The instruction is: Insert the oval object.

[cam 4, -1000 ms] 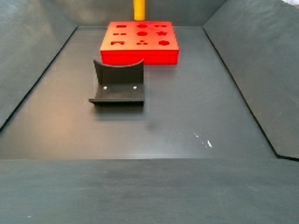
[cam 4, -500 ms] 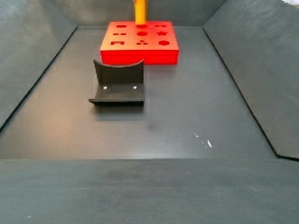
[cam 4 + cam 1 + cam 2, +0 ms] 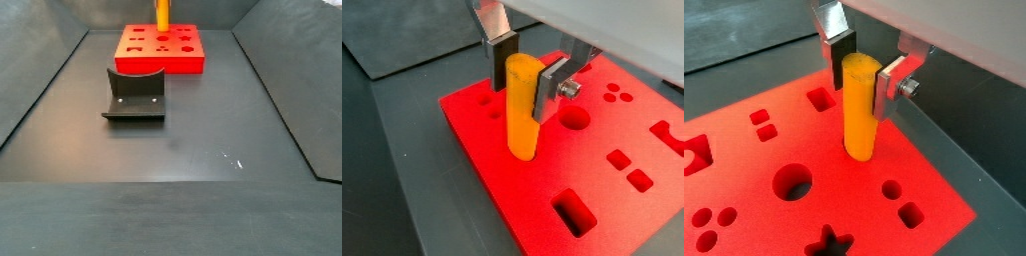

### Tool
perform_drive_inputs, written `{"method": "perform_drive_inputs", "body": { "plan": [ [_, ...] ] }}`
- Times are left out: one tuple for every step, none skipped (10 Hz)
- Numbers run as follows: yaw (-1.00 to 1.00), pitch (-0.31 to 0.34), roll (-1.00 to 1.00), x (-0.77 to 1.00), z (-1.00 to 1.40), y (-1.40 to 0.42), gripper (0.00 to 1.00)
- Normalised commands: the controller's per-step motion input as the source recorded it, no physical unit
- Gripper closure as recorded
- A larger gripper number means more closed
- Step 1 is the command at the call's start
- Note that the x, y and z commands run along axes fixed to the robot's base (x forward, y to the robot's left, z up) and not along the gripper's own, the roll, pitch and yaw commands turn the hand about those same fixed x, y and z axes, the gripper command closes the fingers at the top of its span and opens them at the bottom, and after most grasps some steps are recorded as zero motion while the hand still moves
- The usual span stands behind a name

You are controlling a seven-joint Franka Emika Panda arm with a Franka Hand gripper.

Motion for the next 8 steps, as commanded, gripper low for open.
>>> {"method": "perform_drive_inputs", "body": {
  "plan": [
    [-0.01,-0.064,0.1,0.0,-0.34,-0.01,1.0],
    [-0.05,-0.084,0.1,0.0,-0.45,-0.04,1.0],
    [-0.04,-0.127,0.09,0.0,-0.59,-0.05,1.0],
    [-0.03,-0.146,0.07,0.0,-0.67,-0.07,1.0],
    [-0.04,-0.154,0.06,0.0,-0.69,-0.11,1.0],
    [-0.03,-0.147,0.07,0.0,-0.7,-0.11,1.0],
    [0.0,-0.037,0.0,0.0,-0.11,0.0,1.0],
    [0.0,0.0,0.0,0.0,0.0,0.0,1.0]
  ]
}}
